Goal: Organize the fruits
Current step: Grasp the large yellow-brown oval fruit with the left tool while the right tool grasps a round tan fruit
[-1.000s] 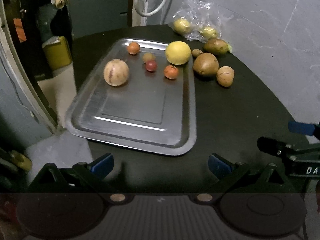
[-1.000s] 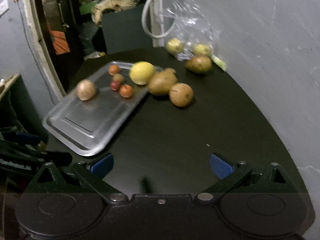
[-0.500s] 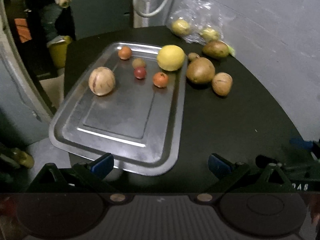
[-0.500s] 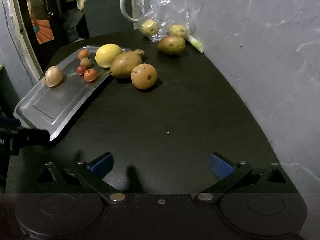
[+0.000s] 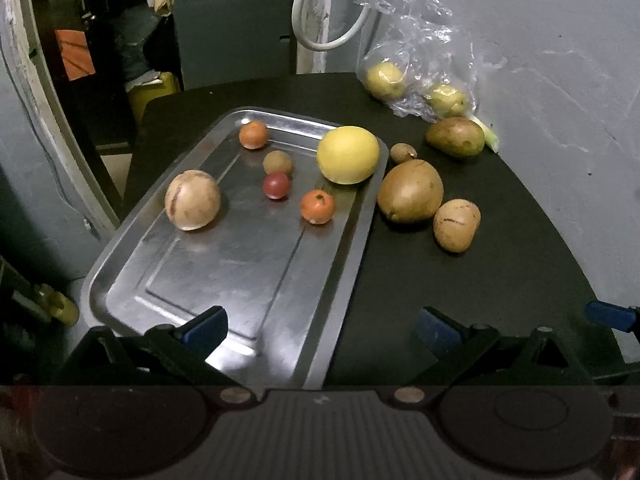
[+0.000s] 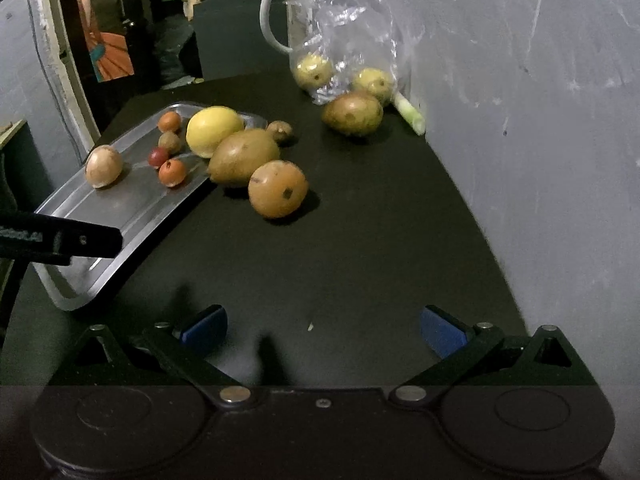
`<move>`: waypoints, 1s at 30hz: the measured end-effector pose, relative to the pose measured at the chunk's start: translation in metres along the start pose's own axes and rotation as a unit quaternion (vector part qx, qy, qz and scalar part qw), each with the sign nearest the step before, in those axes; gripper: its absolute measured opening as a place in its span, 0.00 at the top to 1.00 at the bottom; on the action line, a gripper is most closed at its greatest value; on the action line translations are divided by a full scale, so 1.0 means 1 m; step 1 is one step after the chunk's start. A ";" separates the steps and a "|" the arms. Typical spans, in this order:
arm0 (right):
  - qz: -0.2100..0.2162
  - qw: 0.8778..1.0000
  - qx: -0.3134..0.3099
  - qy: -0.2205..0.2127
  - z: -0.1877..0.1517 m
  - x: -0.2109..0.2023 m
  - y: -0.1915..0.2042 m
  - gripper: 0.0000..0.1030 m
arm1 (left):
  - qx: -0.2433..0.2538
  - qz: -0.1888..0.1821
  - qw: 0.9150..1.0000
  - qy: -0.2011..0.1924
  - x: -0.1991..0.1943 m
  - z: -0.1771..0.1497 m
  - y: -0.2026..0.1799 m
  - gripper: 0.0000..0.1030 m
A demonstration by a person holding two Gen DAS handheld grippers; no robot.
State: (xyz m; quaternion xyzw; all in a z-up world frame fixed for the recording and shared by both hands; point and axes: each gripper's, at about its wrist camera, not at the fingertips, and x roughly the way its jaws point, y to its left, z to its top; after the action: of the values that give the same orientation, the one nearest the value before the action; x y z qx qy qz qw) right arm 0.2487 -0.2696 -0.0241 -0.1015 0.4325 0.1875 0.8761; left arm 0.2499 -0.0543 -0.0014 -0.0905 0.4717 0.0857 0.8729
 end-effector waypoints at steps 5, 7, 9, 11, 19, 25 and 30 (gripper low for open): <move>0.013 0.999 -0.031 -0.018 0.007 0.006 0.000 0.01 | -0.011 -0.006 1.000 0.001 0.008 0.016 -0.012 0.01; 0.018 0.998 -0.047 -0.027 0.010 0.010 0.003 0.01 | -0.018 -0.015 1.000 0.000 0.011 0.026 -0.017 0.01; 0.027 0.997 -0.070 -0.032 0.015 0.016 0.008 0.01 | -0.019 -0.021 1.000 -0.006 0.015 0.036 -0.023 0.01; 0.036 0.994 -0.095 -0.031 0.019 0.023 0.013 0.01 | -0.013 -0.028 0.999 -0.014 0.019 0.046 -0.029 0.01; 0.062 0.990 -0.120 -0.051 0.035 0.046 0.018 0.07 | 0.032 -0.084 0.996 -0.031 0.045 0.076 -0.051 0.01; 0.072 0.987 -0.131 -0.060 0.049 0.069 0.027 0.22 | 0.012 -0.077 0.997 -0.015 0.062 0.086 -0.048 0.05; 0.074 0.987 -0.127 -0.067 0.059 0.084 0.031 0.31 | 0.022 -0.077 0.997 -0.011 0.067 0.089 -0.048 0.08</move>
State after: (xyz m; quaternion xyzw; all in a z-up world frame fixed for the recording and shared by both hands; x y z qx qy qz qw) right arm 0.3251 -0.2015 -0.0558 -0.1671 0.3517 0.3122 0.8666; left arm 0.3692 -0.0753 -0.0061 -0.1059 0.4552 0.0090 0.8840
